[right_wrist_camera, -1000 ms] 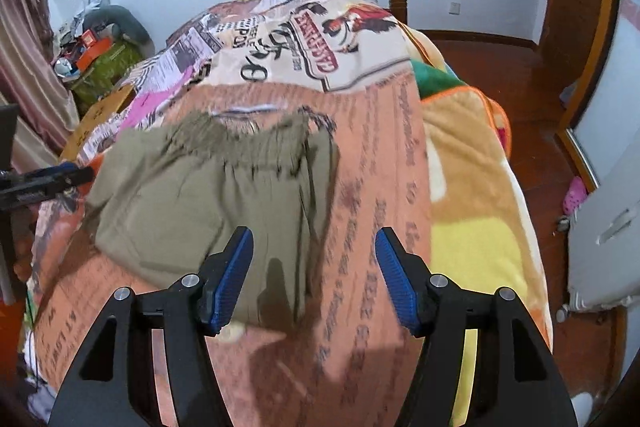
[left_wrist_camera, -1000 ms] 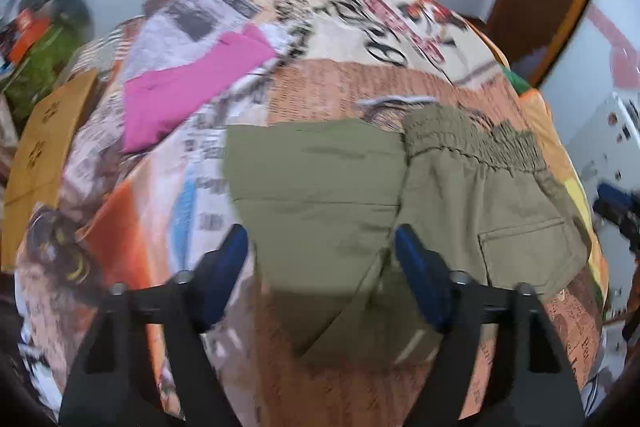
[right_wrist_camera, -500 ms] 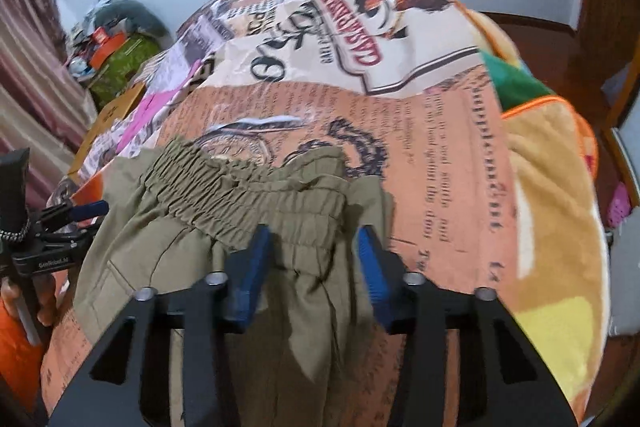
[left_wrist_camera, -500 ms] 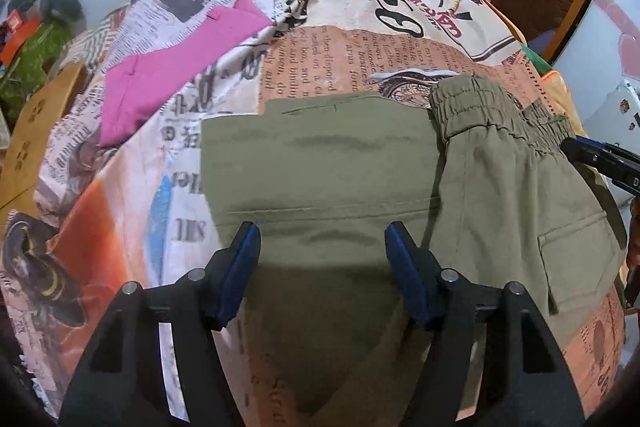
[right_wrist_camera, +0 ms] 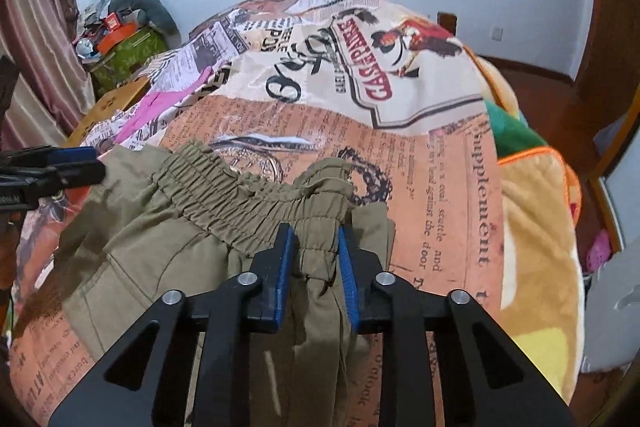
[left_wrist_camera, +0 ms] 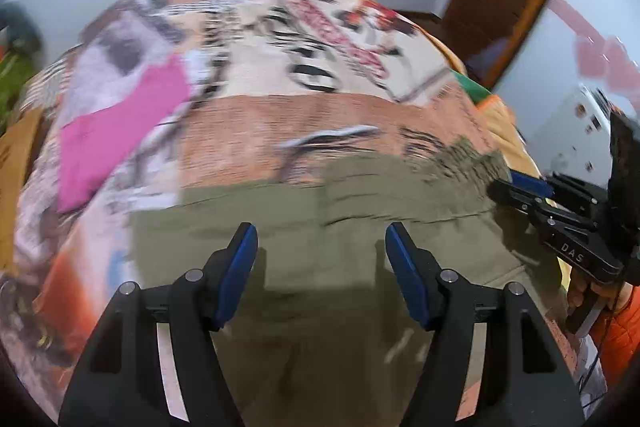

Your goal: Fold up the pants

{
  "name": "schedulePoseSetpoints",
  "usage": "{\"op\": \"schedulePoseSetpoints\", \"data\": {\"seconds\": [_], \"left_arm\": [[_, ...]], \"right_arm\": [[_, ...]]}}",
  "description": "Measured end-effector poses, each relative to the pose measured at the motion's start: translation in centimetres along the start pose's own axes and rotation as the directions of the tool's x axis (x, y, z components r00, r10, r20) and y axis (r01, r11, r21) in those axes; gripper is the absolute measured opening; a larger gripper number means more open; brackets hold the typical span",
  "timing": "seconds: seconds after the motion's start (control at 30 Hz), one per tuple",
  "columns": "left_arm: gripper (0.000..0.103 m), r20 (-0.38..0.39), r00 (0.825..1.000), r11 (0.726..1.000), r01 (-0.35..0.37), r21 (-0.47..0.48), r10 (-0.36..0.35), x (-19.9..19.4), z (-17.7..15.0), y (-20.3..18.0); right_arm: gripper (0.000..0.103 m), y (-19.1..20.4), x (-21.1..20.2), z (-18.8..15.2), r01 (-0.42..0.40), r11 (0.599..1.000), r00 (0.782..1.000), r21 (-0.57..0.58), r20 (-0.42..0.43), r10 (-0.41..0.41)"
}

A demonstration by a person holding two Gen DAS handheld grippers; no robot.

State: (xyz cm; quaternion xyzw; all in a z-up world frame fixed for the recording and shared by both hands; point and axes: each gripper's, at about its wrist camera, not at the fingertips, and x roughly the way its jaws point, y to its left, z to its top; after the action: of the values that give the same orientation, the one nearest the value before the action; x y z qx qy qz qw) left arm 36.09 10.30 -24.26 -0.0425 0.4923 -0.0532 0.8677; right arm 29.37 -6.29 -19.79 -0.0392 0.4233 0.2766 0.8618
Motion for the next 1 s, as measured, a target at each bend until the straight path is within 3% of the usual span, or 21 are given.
{"op": "schedulePoseSetpoints", "data": {"seconds": [0.17,0.23,0.27,0.5,0.67,0.83,1.0], "left_arm": [[0.064,-0.075,0.997,1.000,-0.016,0.007,0.017,4.4,0.8,-1.2],[0.045,-0.078,0.996,0.999,0.030,-0.010,-0.031,4.8,0.6,-1.1],[0.043,-0.079,0.995,0.998,0.055,-0.016,-0.056,4.8,0.4,-1.1],[0.030,-0.029,0.999,0.999,-0.039,0.030,0.040,3.4,0.2,-1.6],[0.029,-0.005,0.994,0.992,-0.111,0.062,0.111,3.3,0.1,-1.6],[0.032,-0.032,0.993,0.993,-0.113,0.041,0.114,4.8,-0.5,-0.8],[0.038,-0.040,0.994,0.995,-0.101,0.024,0.102,4.9,-0.5,-0.2]], "right_arm": [[0.014,0.2,-0.8,0.3,0.010,1.000,0.999,-0.014,0.037,-0.010],[0.014,0.3,-1.2,0.5,0.006,1.000,0.999,-0.023,0.053,-0.004],[0.014,0.4,-1.3,0.5,0.002,1.000,0.998,-0.028,0.059,0.000],[0.013,1.0,-0.5,1.5,-0.003,0.997,0.998,-0.078,0.068,0.008],[0.012,1.4,0.5,2.6,0.008,0.993,0.997,-0.120,0.075,0.001],[0.013,0.7,4.3,2.6,0.033,0.992,0.999,-0.124,-0.038,-0.038],[0.014,-0.7,5.1,2.8,-0.007,0.998,0.994,-0.058,-0.105,0.000]]}}
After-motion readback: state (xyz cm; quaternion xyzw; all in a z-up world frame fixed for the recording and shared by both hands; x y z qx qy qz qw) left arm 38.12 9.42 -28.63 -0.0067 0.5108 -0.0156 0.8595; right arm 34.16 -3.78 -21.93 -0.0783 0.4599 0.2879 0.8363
